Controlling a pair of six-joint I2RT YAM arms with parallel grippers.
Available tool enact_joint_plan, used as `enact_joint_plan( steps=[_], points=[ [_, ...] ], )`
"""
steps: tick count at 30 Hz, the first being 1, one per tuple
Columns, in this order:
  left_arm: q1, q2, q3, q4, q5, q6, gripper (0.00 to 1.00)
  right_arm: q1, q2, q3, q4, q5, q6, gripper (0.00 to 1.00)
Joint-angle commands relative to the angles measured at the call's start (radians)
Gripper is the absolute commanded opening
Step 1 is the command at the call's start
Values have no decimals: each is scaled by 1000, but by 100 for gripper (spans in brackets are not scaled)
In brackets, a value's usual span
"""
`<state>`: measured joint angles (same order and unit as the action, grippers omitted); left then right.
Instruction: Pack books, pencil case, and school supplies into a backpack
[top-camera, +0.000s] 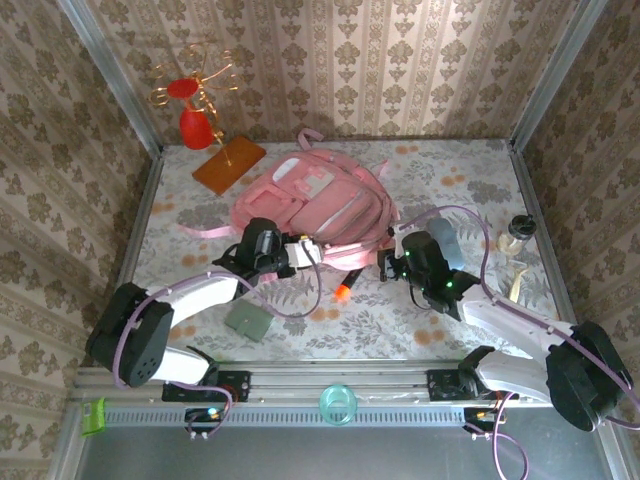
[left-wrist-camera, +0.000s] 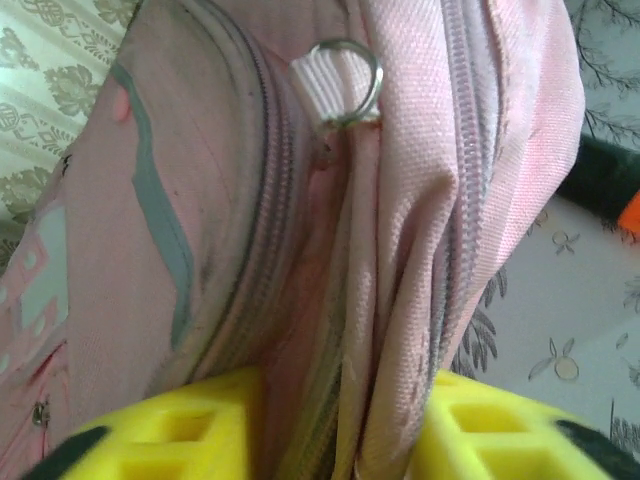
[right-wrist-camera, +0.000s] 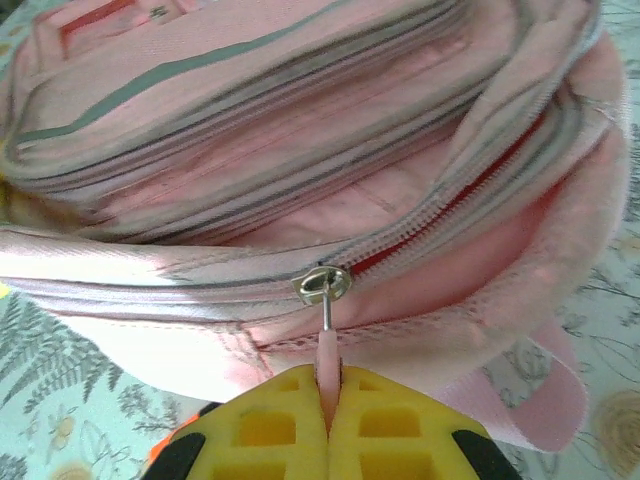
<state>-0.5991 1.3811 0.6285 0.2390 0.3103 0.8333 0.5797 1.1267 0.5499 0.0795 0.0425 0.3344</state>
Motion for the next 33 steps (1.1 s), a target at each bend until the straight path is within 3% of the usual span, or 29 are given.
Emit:
enact_joint_plan(
  steps=[1, 4, 6, 15, 27, 33],
  points=[
    [12, -77, -1, -23, 66, -95, 57, 33, 8, 12, 102, -117, -35, 0],
    [-2, -139, 2, -51, 90, -163, 73, 50, 14, 15, 126, -154, -30, 0],
    [-27, -169, 11, -69, 85, -200, 77, 61, 19, 19, 138, -168, -28, 0],
    [-219, -76, 146, -131, -82, -189, 80, 96, 32, 33, 162, -178, -12, 0],
    [-246, 115, 268, -210, -23, -128, 51, 101, 18, 27, 192, -178, 14, 0],
    [-216, 127, 266, -217, -23, -135, 21, 100, -7, 27, 106, -85, -13, 0]
  ],
)
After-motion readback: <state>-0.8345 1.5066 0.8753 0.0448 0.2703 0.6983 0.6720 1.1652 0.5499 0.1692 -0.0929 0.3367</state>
